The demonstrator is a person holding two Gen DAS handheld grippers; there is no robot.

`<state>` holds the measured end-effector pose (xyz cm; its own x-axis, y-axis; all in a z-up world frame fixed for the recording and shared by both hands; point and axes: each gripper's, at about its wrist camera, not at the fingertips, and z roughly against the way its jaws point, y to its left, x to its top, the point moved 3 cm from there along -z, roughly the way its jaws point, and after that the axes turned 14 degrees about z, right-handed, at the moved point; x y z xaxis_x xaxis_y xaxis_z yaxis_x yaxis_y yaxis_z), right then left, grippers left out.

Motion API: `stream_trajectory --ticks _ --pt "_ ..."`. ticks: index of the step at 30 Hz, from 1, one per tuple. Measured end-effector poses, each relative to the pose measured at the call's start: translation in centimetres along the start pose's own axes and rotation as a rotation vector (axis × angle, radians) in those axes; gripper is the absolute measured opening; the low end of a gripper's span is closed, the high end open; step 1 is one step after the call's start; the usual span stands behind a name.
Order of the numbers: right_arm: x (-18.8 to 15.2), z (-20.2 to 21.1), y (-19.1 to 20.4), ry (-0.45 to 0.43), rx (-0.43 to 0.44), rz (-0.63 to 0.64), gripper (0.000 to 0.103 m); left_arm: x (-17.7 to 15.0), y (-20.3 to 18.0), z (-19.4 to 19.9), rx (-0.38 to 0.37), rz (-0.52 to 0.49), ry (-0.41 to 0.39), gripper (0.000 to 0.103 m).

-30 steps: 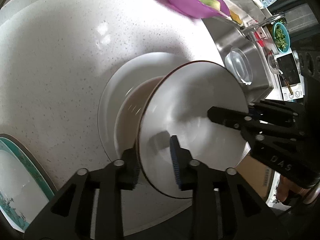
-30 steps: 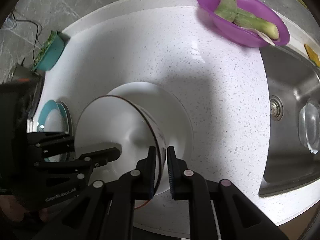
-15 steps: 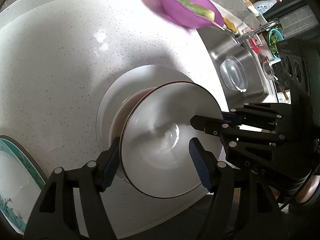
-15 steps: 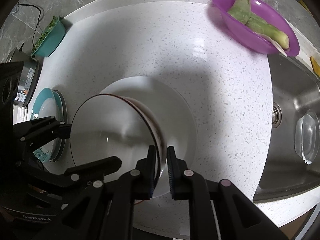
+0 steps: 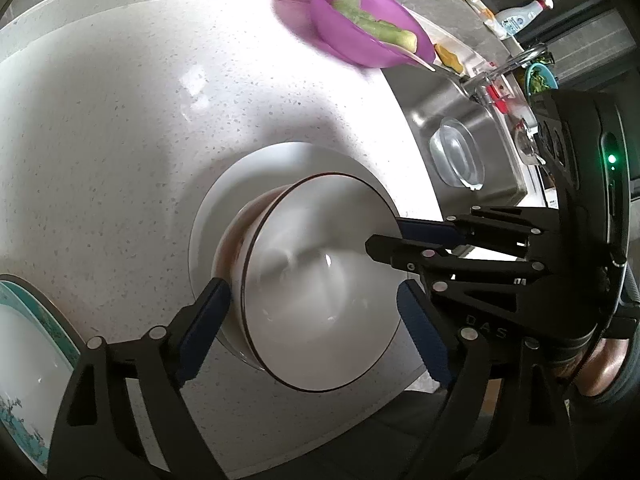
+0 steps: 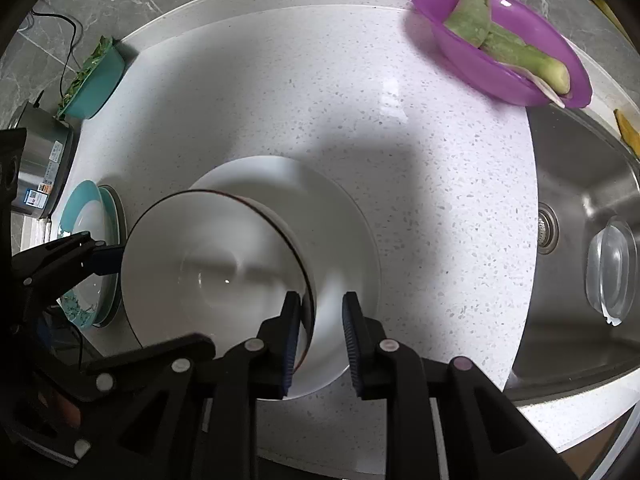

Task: Organize plates and bowls
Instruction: 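Lower the floral-print bowl into the nested white bowls with both tools, then open both tools and release the floral-print bowl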

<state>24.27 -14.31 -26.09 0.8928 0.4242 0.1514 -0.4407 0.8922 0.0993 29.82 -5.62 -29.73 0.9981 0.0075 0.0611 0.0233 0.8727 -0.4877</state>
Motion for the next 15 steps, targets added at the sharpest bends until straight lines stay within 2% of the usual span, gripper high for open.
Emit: stream_trajectory --ticks 5,6,7,8,15 --pt "-0.14 -0.17 0.17 -0.002 0.009 0.018 0.024 -0.03 0.07 0.31 0.019 -0.022 -0.006 0.087" --pt "-0.17 -0.1 0.22 -0.004 0.011 0.024 0.021 -0.03 0.08 0.41 0.027 -0.028 -0.012 0.091" --pt "-0.12 0.01 0.24 -0.005 0.011 0.029 0.015 0.07 0.27 0.46 0.059 -0.029 -0.022 0.103" --pt "-0.11 0.06 0.31 -0.005 0.009 0.036 0.011 0.23 0.55 0.45 0.08 -0.024 -0.026 0.103" --pt "-0.19 0.16 -0.08 -0.011 0.004 0.042 0.011 0.17 0.73 0.74 0.075 -0.016 -0.031 0.103"
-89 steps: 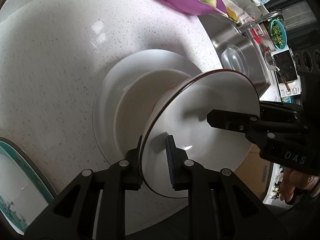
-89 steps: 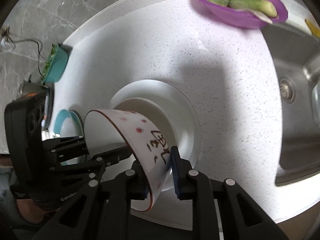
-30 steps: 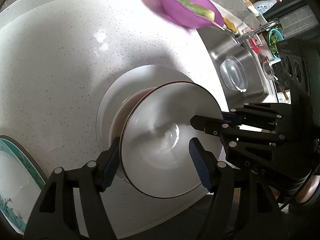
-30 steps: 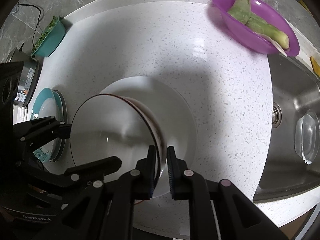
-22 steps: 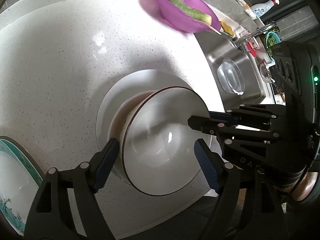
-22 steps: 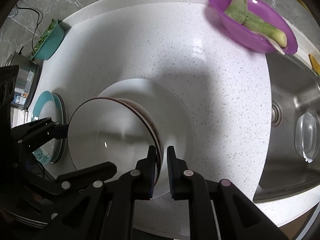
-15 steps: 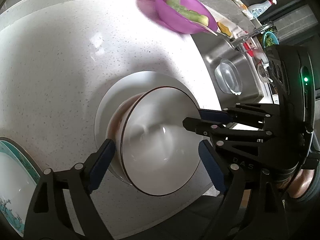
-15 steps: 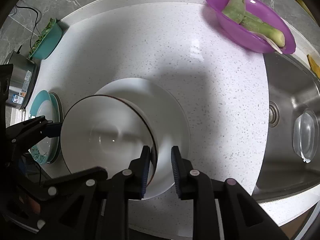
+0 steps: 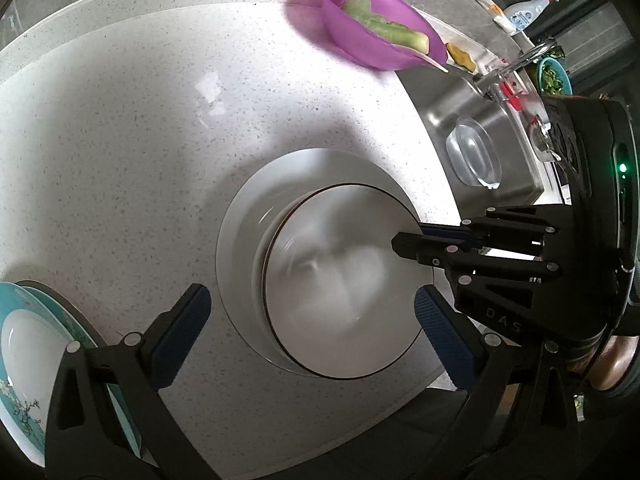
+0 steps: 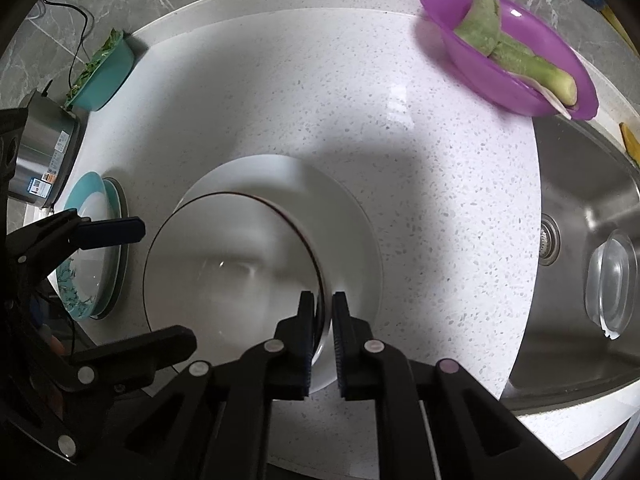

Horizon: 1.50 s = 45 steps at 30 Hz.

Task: Organize plates and bowls
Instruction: 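Open both tools and release the floral-print bowl, then close both tools on the rim of the nested bowl stack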

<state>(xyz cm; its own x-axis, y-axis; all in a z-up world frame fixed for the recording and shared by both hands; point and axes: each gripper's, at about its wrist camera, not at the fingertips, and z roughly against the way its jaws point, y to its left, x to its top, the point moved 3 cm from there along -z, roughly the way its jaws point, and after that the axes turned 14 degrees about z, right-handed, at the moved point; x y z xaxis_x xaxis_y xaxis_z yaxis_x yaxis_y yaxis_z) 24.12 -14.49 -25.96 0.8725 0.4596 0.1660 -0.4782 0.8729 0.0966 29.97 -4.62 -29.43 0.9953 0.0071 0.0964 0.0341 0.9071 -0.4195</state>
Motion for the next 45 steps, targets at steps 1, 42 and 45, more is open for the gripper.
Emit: stream_trajectory --ticks 1,42,45 --pt "0.0 0.0 -0.1 0.0 0.001 -0.001 0.011 0.0 0.0 0.1 0.004 0.001 -0.006 0.103" --pt "-5.8 -1.7 -4.4 -0.105 0.128 -0.099 0.07 1.4 6.4 -3.8 0.254 -0.087 0.068 0.103" --pt "-5.9 -1.7 -4.6 -0.122 0.132 -0.101 0.07 2.1 6.5 -3.9 0.241 -0.087 0.071 0.103"
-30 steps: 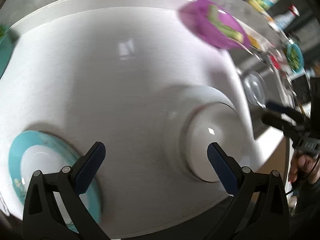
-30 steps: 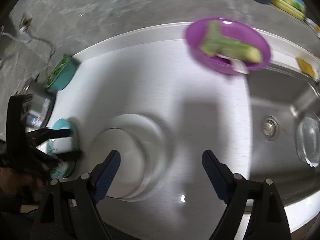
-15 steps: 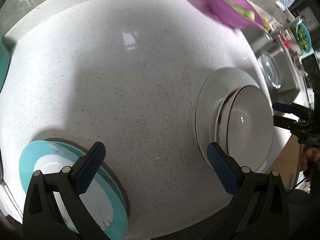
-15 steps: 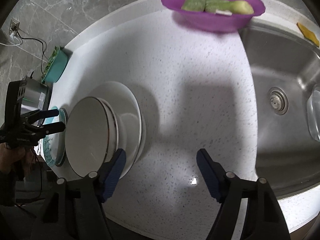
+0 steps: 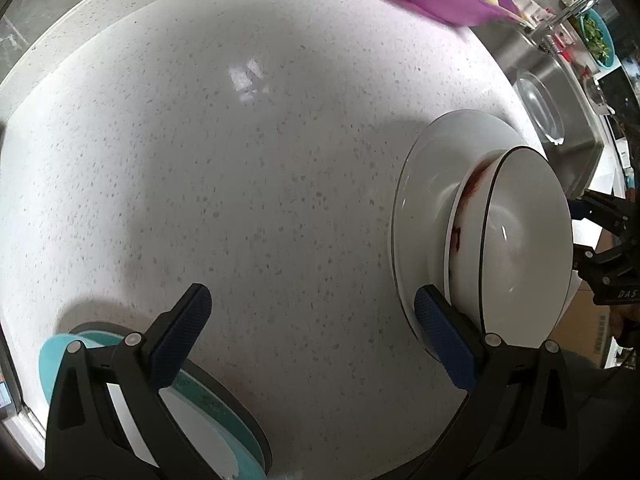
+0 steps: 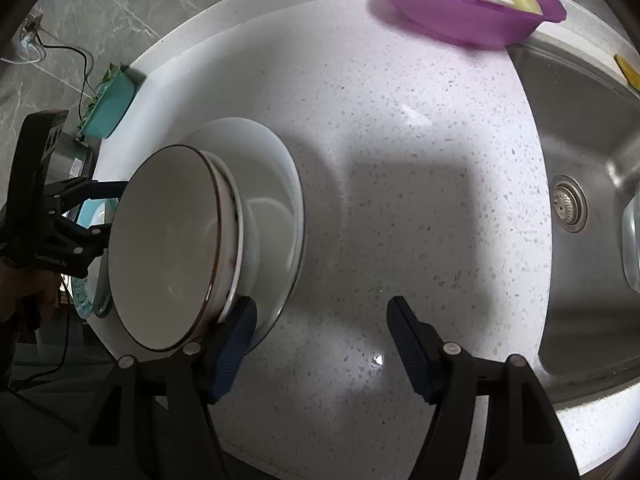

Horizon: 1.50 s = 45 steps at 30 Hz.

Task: Organize plates and bowls
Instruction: 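Close both tools on the rim of the nested bowl stack, then lift the nested bowl stack with both tools and carry it over the floral plates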

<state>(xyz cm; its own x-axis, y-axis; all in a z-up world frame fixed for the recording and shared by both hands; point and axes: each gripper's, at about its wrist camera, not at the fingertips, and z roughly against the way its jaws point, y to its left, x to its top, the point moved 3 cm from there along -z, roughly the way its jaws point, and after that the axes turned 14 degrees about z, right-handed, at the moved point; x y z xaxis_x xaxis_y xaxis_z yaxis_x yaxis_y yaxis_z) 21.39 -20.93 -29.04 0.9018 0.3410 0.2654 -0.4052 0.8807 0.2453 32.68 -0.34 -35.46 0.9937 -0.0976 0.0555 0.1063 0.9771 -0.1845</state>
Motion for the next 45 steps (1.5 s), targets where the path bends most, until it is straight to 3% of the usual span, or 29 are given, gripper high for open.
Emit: stream_trajectory --ticks 3,7,10,13,17,19,32,35,36,37,40,42,45 --pt "-0.1 0.0 -0.3 -0.025 0.012 0.004 0.069 0.7 0.4 -0.1 -0.01 0.003 0.004 0.103" --pt "-0.4 0.1 -0.6 -0.065 0.041 -0.028 0.057 1.5 0.1 0.0 0.004 -0.019 -0.007 0.103" --pt "-0.6 0.0 -1.6 -0.079 0.066 -0.093 0.053 1.9 -0.2 -0.1 0.011 -0.029 -0.013 0.103" --pt "-0.8 0.1 -2.3 -0.091 0.065 -0.154 0.052 2.0 -0.1 -0.6 -0.006 -0.005 0.0 0.103" --pt "-0.8 0.1 -1.9 -0.095 0.037 -0.144 0.052 1.3 -1.2 -2.5 -0.002 -0.013 0.036 0.103" --pt "-0.8 -0.2 -2.0 -0.093 0.043 -0.157 0.052 1.2 -1.7 -2.7 -0.034 -0.001 0.028 0.103" --pt "1.3 -1.7 -2.3 -0.146 -0.014 -0.145 0.052 3.9 -2.8 -2.6 -0.031 0.039 -0.053 0.103" --pt "2.0 -2.1 -2.3 -0.168 -0.013 -0.123 0.047 4.4 -2.9 -2.2 -0.06 0.034 -0.092 0.092" --pt "2.0 -2.2 -2.3 -0.173 0.001 -0.126 0.038 4.6 -3.0 -2.0 -0.087 0.027 -0.106 0.081" --pt "2.2 -2.3 -2.3 -0.176 0.012 -0.133 0.034 4.6 -3.1 -2.0 -0.09 0.023 -0.109 0.058" --pt "2.7 -2.4 -2.5 -0.175 0.004 -0.149 0.033 5.2 -4.0 -2.5 -0.107 -0.02 -0.104 0.028" --pt "2.9 -2.4 -2.7 -0.169 -0.005 -0.158 0.032 5.2 -5.1 -2.4 -0.123 -0.049 -0.099 0.014" --pt "3.1 -2.3 -3.0 -0.157 -0.025 -0.152 0.031 5.6 -5.4 -2.4 -0.126 -0.042 -0.098 0.014"
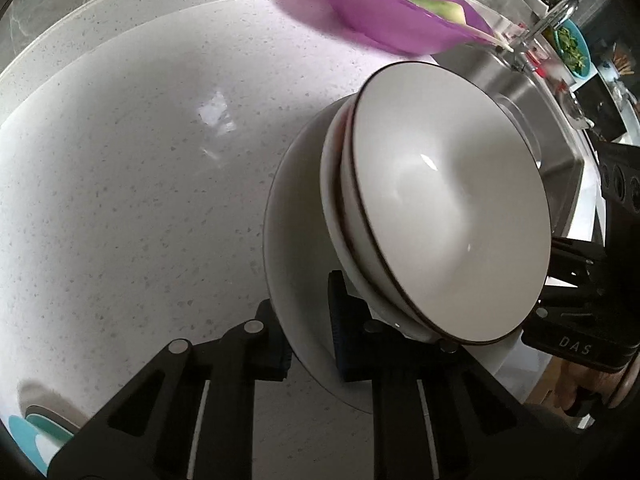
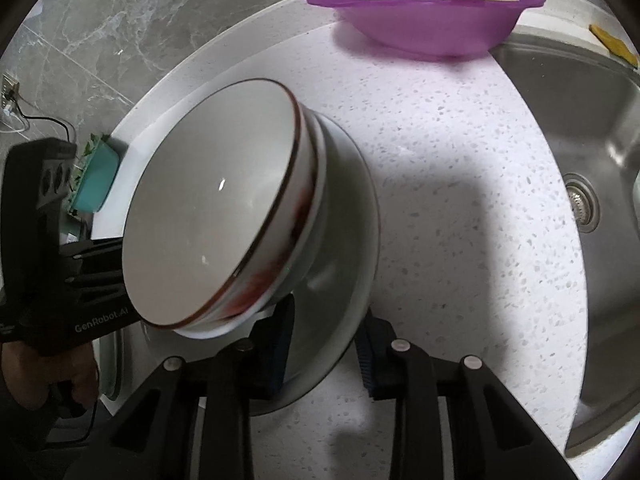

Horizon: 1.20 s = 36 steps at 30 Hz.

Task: Organize plates and bowls
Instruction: 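Lift the nested bowl stack with both tools and carry it over the floral plates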

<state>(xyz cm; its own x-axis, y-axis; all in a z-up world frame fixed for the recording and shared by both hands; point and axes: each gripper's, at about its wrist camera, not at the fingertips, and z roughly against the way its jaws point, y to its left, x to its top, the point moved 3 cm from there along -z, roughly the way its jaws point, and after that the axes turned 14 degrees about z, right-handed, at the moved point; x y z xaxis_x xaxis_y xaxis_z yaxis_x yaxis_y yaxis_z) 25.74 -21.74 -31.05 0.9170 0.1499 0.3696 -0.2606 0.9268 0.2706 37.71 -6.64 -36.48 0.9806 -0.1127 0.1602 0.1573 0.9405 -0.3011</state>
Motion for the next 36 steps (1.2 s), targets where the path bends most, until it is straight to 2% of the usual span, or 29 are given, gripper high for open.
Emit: stream_trajectory --ticks 17,26,36 --pt "0.0 1.5 0.3 0.016 -0.016 0.037 0.028 -2.1 -0.8 1.4 -0.01 0.06 -0.02 0.013" --pt "0.4 3.0 2.0 0.024 0.025 0.133 0.026 -4.0 -1.0 5.7 0.02 0.143 -0.088 0.013" --pt "0.9 4.7 6.6 0.051 0.073 0.241 0.025 -6.0 0.1 11.2 0.049 0.209 -0.15 0.013"
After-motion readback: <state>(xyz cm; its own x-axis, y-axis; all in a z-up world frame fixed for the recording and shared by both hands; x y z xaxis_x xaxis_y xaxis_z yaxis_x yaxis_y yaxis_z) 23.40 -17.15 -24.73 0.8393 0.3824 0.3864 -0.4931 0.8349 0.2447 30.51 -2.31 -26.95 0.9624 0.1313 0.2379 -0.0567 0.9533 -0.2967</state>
